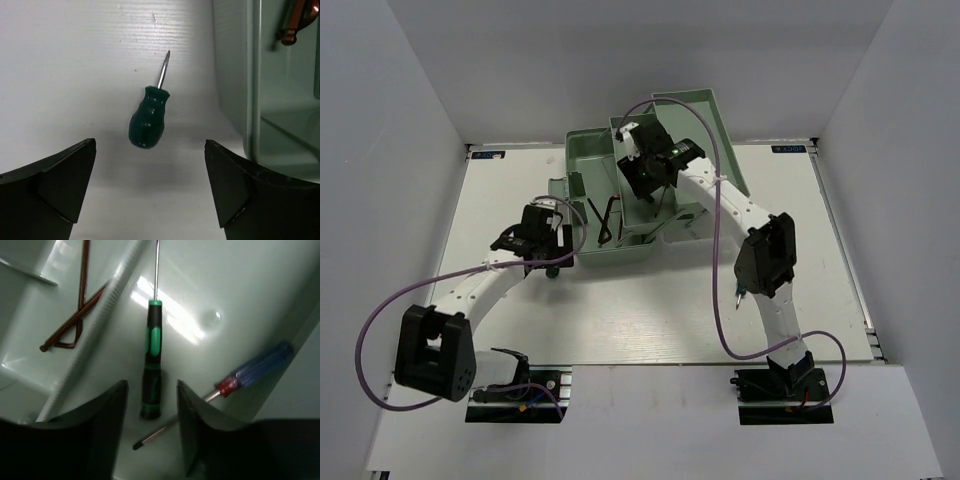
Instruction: Sort the tools into containers
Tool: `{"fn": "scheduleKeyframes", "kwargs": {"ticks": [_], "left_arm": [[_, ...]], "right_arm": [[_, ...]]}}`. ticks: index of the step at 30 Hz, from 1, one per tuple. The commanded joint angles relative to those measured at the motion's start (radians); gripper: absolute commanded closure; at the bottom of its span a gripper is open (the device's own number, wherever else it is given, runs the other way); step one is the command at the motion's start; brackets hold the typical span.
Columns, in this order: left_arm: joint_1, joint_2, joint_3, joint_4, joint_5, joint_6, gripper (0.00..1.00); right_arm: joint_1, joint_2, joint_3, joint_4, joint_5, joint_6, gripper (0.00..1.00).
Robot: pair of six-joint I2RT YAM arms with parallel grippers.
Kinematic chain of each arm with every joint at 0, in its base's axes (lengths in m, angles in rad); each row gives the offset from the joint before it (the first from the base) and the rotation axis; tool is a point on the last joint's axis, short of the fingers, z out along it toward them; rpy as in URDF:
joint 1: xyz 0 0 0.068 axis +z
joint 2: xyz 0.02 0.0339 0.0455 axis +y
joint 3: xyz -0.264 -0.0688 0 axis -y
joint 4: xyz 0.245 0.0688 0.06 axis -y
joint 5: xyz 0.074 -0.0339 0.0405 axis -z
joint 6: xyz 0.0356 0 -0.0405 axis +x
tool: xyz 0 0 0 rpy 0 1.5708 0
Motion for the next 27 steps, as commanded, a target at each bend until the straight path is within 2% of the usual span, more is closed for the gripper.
{"fn": "scheduleKeyframes", "kwargs": {"ticks": [1, 4, 11, 15, 16, 20, 24, 26, 27], "left_arm": [[0.022, 0.051, 0.069, 0.06, 0.019, 0.072, 0.01], [0.031, 0.114, 0.07, 0.071, 0.019, 0.082, 0.01], [0.049, 0.203, 0.065, 0.11, 0.055, 0.082, 0.05], [0.049, 0.24, 0.045, 0.129, 0.074, 0.082, 0.16], [0.049, 0.252, 0.045, 0.129, 0.074, 0.082, 0.25], [0.059, 0.291, 0.027, 0.138, 0.083, 0.071, 0.42], [0.059, 0.3, 0.016, 0.138, 0.092, 0.062, 0.44], [0.059, 0.311, 0.016, 0.138, 0.092, 0.062, 0.49], [0.059, 0.32, 0.016, 0.138, 0.092, 0.062, 0.6]], "right_arm": [[-0.027, -0.079, 0.04, -0.012, -0.073, 0.029, 0.43], [-0.048, -0.145, -0.021, 0.0, -0.17, 0.039, 0.34], [-0.114, -0.317, -0.156, 0.008, -0.305, 0.088, 0.31], [-0.149, -0.384, -0.253, 0.006, -0.343, 0.099, 0.31], [-0.166, -0.407, -0.279, 0.006, -0.359, 0.107, 0.31], [-0.199, -0.443, -0.34, 0.003, -0.383, 0.114, 0.31], [-0.242, -0.489, -0.373, -0.003, -0.417, 0.121, 0.31], [-0.266, -0.502, -0.391, -0.007, -0.423, 0.122, 0.31], [-0.272, -0.512, -0.403, -0.007, -0.435, 0.118, 0.31]]}}
